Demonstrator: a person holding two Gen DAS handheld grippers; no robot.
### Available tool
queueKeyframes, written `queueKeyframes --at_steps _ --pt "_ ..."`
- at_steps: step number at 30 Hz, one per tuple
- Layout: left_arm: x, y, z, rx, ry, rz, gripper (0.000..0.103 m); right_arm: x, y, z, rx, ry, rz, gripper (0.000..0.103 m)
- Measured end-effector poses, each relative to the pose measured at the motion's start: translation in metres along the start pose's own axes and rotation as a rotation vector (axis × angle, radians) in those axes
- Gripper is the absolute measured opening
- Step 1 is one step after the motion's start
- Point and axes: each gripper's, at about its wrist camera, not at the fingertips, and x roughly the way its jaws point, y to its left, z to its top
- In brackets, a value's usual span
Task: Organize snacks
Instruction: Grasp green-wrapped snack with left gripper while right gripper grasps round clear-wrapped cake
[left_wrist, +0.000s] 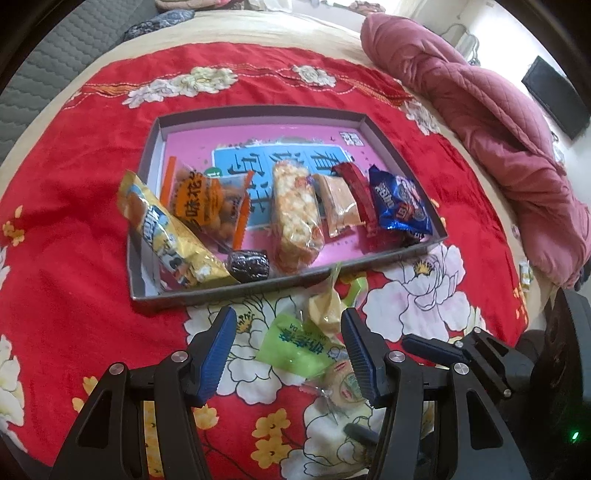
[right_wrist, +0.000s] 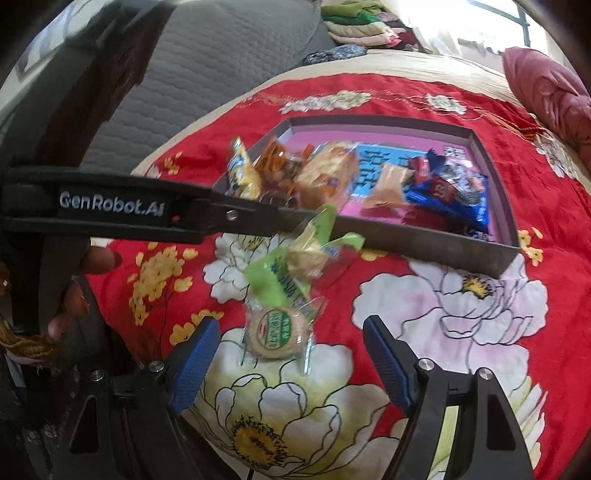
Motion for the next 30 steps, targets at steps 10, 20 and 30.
queueKeyframes --at_steps 10,20,30 --pt "0.018 -0.002 -0.003 0.014 0.042 -0.024 0.061 0.023 0.009 -0.004 -0.046 0.031 -0.033 0.078" --pt "0.036 -0.013 -0.003 0.033 0.076 -0.064 0.061 0.026 0.008 -0.005 -0.053 0.043 -0.031 0.047" --pt "0.052 -0.018 0.001 0.027 0.077 -0.076 0.061 0.026 0.009 -0.004 -0.053 0.051 -0.013 0.044"
